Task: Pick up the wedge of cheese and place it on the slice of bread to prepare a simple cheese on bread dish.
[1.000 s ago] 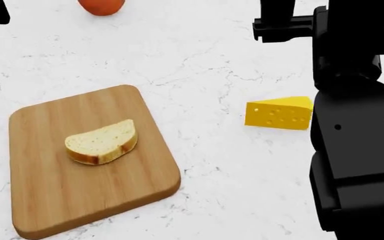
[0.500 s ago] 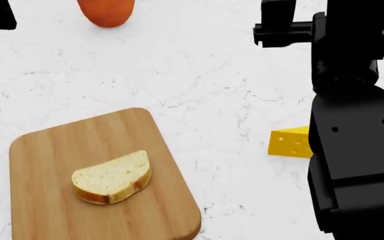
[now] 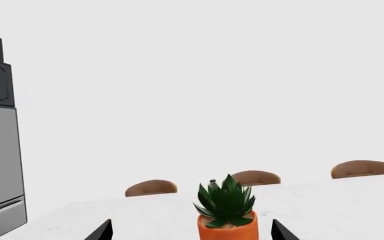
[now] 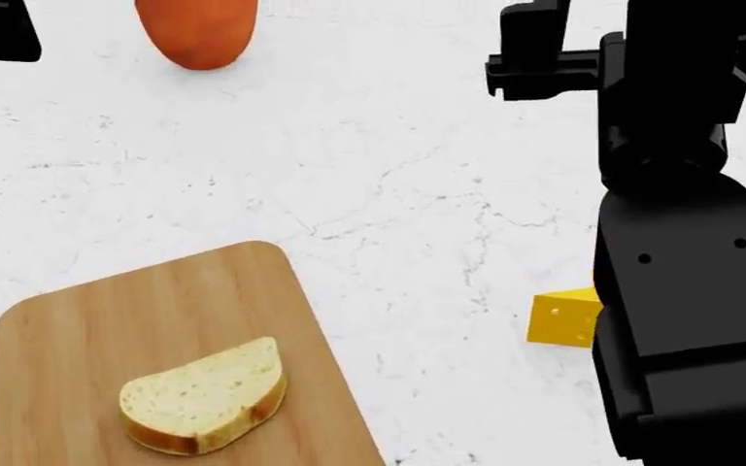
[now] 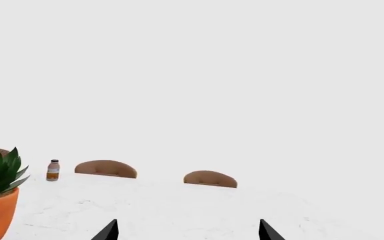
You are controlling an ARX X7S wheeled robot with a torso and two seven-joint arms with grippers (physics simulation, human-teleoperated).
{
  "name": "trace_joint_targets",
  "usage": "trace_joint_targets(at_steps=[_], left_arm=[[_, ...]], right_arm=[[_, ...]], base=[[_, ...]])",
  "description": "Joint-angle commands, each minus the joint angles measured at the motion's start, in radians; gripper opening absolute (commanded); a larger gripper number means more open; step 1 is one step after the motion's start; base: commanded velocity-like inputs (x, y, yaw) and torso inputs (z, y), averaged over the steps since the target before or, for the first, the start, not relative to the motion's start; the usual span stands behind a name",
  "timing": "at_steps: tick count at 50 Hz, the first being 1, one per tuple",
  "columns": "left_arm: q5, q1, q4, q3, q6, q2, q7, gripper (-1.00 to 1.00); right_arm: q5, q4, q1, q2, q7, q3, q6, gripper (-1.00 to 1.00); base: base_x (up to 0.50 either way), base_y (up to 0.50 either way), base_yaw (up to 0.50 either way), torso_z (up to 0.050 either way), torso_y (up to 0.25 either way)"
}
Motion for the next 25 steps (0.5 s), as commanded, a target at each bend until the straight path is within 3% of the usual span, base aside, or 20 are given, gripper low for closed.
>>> trace_joint_targets(at_steps=[1,12,25], left_arm=[[0.0,-0.002,-0.017,0.004,0.012,0.001,0.0,1.0],[-0.002,0.007,-0.026,0.01,0.025,0.005,0.0,1.0],[-0.007,0.022,-0.027,0.007,0.035,0.004,-0.004,1.0]], right_arm=[[0.001,0.007,-0.004,0.001,0.004,-0.002,-0.007,1.0],[-0.003,0.018,-0.016,0.001,0.015,-0.004,-0.009,1.0],[-0.003,0.0,-0.025,-0.002,0.031,-0.012,0.017,1.0]], base=[[0.35,0.0,0.0,0.0,0.0],[0.19,0.13,0.0,0.0,0.0],[0.01,0.02,0.0,0.0,0.0]])
